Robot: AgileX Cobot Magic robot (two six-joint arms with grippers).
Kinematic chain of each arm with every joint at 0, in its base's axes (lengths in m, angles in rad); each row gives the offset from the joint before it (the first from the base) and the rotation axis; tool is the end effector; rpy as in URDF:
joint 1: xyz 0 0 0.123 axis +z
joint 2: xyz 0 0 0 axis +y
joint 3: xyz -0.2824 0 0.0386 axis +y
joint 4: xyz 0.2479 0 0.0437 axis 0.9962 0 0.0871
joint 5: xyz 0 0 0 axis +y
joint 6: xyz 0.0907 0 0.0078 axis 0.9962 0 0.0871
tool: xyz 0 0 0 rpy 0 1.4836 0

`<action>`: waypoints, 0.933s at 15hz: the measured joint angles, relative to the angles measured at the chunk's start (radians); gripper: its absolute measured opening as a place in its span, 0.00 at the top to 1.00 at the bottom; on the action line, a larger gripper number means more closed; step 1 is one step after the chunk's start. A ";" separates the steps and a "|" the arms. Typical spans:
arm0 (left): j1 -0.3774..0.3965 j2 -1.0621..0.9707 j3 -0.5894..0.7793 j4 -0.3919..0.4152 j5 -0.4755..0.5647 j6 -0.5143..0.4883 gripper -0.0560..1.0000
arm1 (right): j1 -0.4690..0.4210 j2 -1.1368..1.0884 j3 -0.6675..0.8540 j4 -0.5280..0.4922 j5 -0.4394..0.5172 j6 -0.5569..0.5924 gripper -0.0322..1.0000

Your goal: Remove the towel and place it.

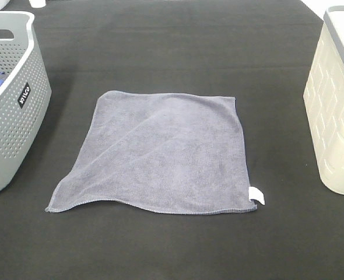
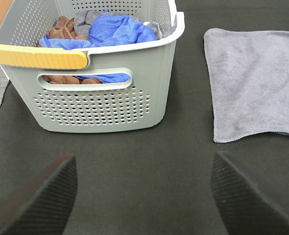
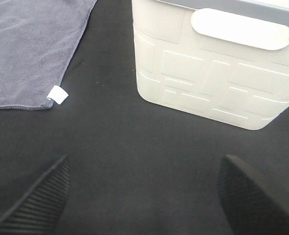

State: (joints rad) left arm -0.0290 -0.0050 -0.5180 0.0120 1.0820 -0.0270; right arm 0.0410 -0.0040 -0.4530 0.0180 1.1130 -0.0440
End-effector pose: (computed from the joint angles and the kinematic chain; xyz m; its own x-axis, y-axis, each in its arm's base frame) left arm -0.0086 0.0012 0.2804 -0.4546 -0.0082 -0.8907 0.0099 0.9999 -0.0142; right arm -0.0028 0.0014 0.2599 -0.5358 -0.0580 -0.8423 -0.0739 0.9970 -0.0217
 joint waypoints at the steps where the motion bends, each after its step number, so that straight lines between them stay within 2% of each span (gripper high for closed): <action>1: 0.000 0.000 0.000 0.000 0.000 0.000 0.28 | -0.001 0.000 0.000 0.000 0.000 0.000 0.24; 14: 0.000 0.000 0.000 -0.002 0.000 0.000 0.28 | -0.026 0.000 0.000 0.000 0.000 0.000 0.24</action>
State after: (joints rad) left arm -0.0290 -0.0050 -0.5180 0.0100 1.0820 -0.0270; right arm 0.0150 -0.0040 -0.4530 0.0180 1.1130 -0.0440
